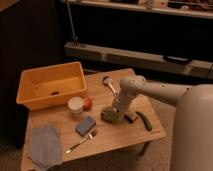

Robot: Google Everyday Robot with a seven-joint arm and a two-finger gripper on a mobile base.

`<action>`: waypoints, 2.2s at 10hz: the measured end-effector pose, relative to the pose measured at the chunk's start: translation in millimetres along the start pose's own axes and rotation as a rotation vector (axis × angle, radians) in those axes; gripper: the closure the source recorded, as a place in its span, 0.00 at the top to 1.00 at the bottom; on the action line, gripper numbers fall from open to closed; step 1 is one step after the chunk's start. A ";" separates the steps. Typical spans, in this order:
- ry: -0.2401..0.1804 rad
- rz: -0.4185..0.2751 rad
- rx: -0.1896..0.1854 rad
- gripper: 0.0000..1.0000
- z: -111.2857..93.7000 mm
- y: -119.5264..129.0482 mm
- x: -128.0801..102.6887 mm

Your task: Stack cups into tray

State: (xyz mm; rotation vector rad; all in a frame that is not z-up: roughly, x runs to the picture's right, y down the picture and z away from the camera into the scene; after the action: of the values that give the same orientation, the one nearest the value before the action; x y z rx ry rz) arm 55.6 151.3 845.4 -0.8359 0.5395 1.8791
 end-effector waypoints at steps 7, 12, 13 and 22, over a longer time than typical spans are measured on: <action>0.026 0.014 -0.201 0.31 -2.2 -15.5 4.4; 0.006 -0.034 -0.278 0.31 -27.3 -13.2 8.8; -0.004 -0.040 -0.293 0.31 -30.1 -15.2 8.5; -0.116 -0.267 -0.649 0.31 -128.1 33.3 37.5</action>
State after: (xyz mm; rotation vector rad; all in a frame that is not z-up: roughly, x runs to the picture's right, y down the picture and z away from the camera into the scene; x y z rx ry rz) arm 54.9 72.8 732.5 -1.1358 -0.2704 1.8470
